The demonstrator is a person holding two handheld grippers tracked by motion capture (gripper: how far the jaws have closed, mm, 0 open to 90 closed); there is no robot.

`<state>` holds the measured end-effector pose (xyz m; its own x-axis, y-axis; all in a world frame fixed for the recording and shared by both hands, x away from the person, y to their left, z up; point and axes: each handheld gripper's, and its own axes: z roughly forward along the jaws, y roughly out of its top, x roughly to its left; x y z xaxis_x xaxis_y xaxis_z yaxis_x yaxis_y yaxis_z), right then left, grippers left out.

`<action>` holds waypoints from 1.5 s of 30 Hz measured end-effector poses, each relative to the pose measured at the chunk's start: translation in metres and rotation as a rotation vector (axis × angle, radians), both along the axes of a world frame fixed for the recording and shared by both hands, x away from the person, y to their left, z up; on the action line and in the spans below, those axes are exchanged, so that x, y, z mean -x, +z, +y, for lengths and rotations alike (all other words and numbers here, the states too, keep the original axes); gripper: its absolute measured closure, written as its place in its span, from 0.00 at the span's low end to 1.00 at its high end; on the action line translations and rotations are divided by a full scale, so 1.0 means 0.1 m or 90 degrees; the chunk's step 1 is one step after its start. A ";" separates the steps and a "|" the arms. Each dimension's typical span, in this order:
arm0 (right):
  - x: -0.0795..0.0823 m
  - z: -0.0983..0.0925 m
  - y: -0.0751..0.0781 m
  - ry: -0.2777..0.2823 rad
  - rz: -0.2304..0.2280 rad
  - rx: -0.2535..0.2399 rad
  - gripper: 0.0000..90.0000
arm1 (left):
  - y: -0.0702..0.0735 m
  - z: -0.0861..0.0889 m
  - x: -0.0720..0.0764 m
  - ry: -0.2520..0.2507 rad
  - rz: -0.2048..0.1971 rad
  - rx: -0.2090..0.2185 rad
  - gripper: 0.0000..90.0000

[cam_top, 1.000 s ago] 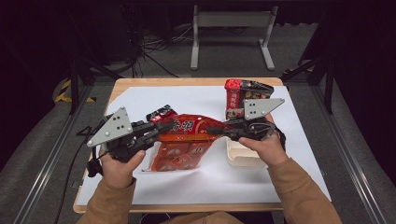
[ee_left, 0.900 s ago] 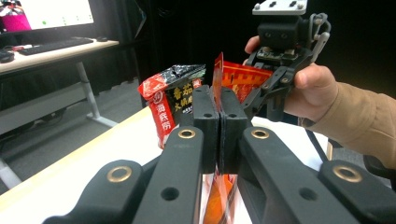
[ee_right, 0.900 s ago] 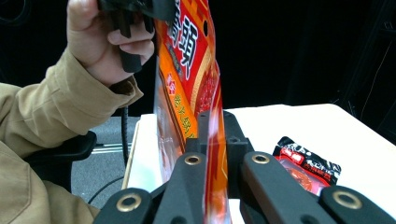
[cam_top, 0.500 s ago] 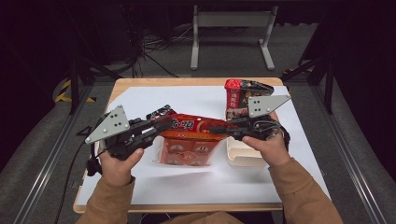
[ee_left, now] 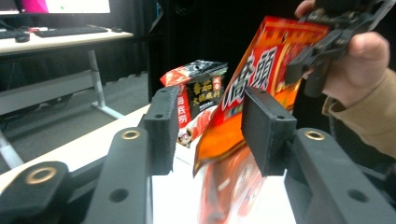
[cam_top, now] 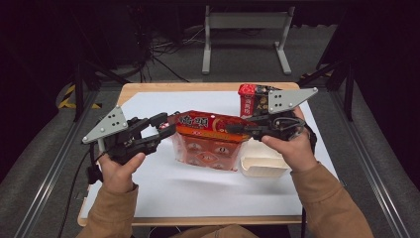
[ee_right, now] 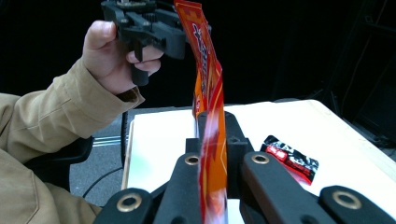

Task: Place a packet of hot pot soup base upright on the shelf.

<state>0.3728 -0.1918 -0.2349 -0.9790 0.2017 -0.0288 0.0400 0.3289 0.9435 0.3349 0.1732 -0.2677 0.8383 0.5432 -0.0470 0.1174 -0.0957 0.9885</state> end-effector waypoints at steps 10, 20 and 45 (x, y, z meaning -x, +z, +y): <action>-0.03 -0.07 0.24 -0.026 -0.009 0.007 1.00 | -0.09 0.07 -0.14 0.024 0.026 -0.007 0.54; -0.08 -0.21 0.41 -0.057 -0.015 0.013 1.00 | -0.20 0.04 -0.26 0.029 0.051 -0.035 0.48; -0.14 -0.68 0.54 -0.159 -0.049 0.028 1.00 | -0.42 0.07 -0.53 0.057 0.111 -0.067 0.42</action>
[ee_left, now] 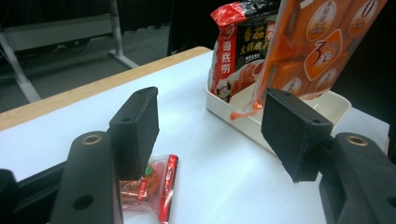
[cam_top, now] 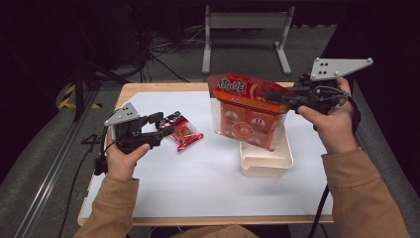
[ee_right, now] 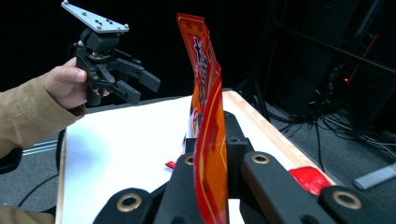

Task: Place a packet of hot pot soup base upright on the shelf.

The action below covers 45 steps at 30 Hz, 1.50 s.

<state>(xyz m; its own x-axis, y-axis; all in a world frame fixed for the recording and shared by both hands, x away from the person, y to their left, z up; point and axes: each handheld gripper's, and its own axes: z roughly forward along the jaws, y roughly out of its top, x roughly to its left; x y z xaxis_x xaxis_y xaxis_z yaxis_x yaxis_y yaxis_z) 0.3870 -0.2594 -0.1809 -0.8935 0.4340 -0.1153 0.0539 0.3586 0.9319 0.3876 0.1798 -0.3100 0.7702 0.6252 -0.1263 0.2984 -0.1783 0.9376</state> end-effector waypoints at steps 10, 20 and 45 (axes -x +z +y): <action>-0.03 -0.16 -0.01 -0.040 -0.001 -0.007 1.00 | -0.07 0.01 -0.08 0.012 0.016 -0.018 0.41; -0.08 -0.25 -0.08 -0.075 -0.014 -0.009 1.00 | -0.15 0.04 -0.15 0.023 0.029 -0.026 0.41; -0.16 -0.42 -0.40 -0.147 -0.006 -0.017 1.00 | -0.27 0.11 -0.23 0.038 0.052 -0.031 0.38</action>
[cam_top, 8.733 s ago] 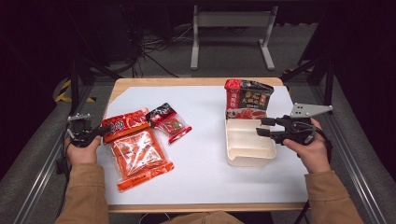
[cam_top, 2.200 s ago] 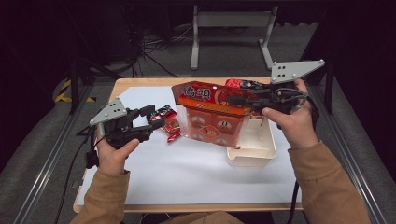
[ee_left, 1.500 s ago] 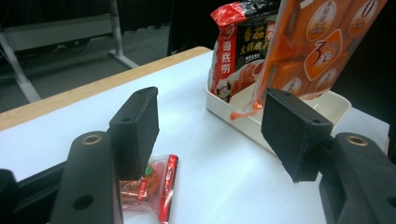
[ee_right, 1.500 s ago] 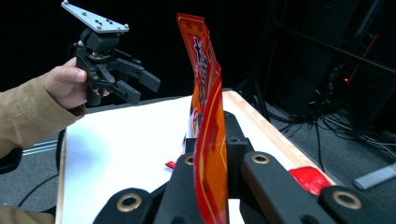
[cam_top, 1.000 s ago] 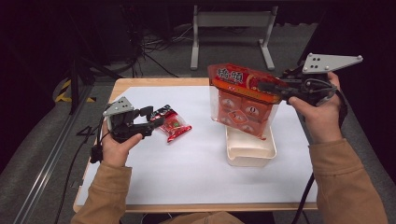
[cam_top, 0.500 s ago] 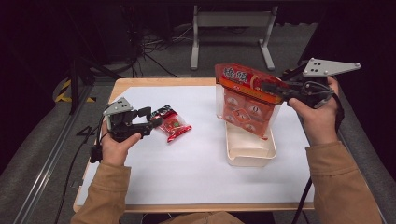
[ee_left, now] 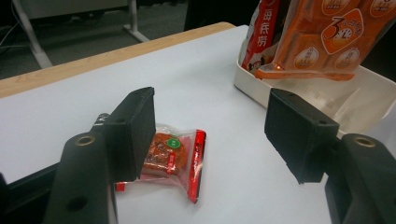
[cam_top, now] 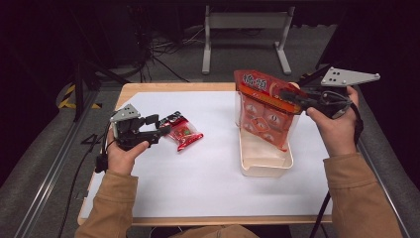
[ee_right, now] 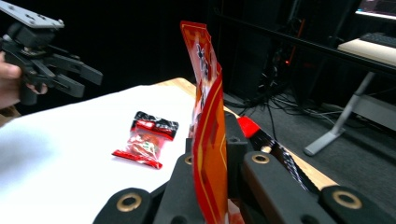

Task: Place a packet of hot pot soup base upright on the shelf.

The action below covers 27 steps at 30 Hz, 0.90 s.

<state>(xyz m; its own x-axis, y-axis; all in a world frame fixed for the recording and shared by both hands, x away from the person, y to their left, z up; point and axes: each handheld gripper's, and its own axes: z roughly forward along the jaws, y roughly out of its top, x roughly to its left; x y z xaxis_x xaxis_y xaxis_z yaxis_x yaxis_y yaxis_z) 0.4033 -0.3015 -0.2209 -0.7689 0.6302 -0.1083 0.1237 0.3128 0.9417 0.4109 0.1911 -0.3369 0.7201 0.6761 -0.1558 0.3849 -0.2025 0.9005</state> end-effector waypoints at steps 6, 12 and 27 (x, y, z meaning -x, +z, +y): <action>0.01 -0.03 -0.04 -0.011 -0.002 0.004 1.00 | -0.01 0.00 0.00 -0.002 0.003 -0.002 0.38; 0.02 -0.08 -0.10 -0.022 0.007 0.008 1.00 | -0.02 -0.01 -0.01 -0.005 0.008 -0.005 0.37; 0.01 -0.14 -0.33 -0.023 0.020 -0.003 1.00 | -0.04 -0.02 -0.03 -0.009 0.018 -0.007 0.36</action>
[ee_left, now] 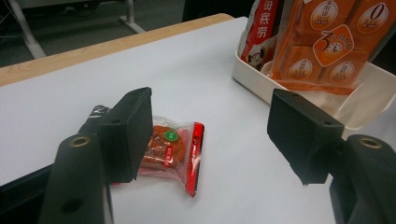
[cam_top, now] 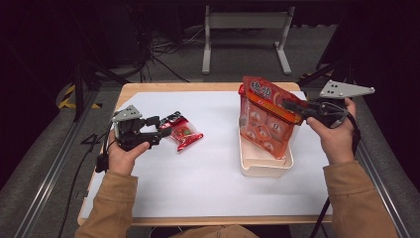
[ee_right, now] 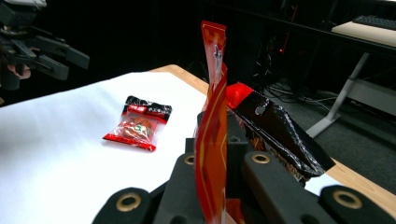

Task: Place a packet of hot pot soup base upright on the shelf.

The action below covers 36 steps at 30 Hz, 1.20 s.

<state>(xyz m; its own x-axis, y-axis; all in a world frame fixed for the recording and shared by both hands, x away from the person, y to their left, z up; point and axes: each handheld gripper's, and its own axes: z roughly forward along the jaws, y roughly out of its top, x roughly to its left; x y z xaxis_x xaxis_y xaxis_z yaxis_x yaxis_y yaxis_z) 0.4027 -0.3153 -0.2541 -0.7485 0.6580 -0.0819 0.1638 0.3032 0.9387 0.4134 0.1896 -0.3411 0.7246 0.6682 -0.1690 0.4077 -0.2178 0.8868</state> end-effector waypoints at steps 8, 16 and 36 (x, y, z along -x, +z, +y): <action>-0.01 -0.07 -0.12 0.011 0.012 -0.035 1.00 | -0.02 0.00 -0.02 0.002 0.000 -0.004 0.35; -0.07 -0.01 -0.36 0.029 0.049 -0.031 1.00 | -0.02 0.01 -0.02 0.003 0.005 -0.002 0.35; -0.02 -0.08 -0.41 -0.015 0.069 -0.016 0.91 | -0.14 0.05 -0.15 0.043 0.055 -0.010 0.34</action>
<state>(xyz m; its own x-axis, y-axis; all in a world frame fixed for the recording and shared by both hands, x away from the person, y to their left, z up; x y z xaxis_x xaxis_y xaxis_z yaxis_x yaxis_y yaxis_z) 0.4050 -0.3228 -0.2951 -0.7363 0.6765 0.0154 0.2713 0.2743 0.9226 0.4281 0.1948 -0.3551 0.6611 0.7176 -0.2189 0.4972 -0.2006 0.8441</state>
